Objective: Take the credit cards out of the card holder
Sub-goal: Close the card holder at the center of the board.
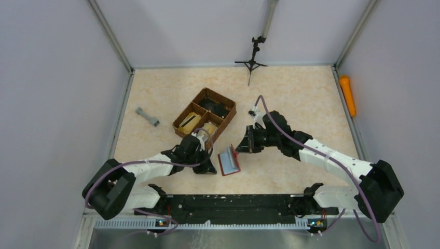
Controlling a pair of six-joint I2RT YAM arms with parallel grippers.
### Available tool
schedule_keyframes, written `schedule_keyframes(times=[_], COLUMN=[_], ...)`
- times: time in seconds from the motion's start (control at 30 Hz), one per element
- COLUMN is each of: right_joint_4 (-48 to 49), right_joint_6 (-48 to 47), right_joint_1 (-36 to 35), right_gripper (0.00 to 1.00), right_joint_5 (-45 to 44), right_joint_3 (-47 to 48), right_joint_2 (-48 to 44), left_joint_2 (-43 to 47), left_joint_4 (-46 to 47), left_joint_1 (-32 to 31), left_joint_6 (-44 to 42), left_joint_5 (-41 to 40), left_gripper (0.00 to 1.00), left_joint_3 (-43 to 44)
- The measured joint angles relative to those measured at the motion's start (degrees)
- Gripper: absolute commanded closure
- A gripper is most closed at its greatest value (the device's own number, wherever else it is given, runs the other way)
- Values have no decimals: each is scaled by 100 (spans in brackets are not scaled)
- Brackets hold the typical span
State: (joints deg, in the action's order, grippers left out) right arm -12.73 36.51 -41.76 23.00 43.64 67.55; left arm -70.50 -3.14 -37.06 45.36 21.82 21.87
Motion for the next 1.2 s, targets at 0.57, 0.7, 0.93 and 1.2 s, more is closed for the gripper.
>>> schedule_keyframes(times=[0.57, 0.7, 0.93, 1.2], right_joint_4=[2479, 2693, 2739, 2874], right_joint_6=[927, 962, 949, 907], right_joint_1=[-463, -463, -463, -463], right_gripper=[54, 25, 24, 6], right_joint_5=[173, 170, 90, 166], right_joint_3=[-614, -693, -848, -909], right_joint_2=[1937, 2065, 1644, 1169], left_joint_2=[-273, 61, 748, 1088], left_joint_4=[328, -96, -769, -1176], left_joint_1=[-212, -212, -212, -210], left_joint_6=[-90, -208, -358, -442], left_joint_5=[-214, -457, -728, -933], left_gripper=[95, 94, 94, 94], left_joint_3=[98, 98, 98, 98])
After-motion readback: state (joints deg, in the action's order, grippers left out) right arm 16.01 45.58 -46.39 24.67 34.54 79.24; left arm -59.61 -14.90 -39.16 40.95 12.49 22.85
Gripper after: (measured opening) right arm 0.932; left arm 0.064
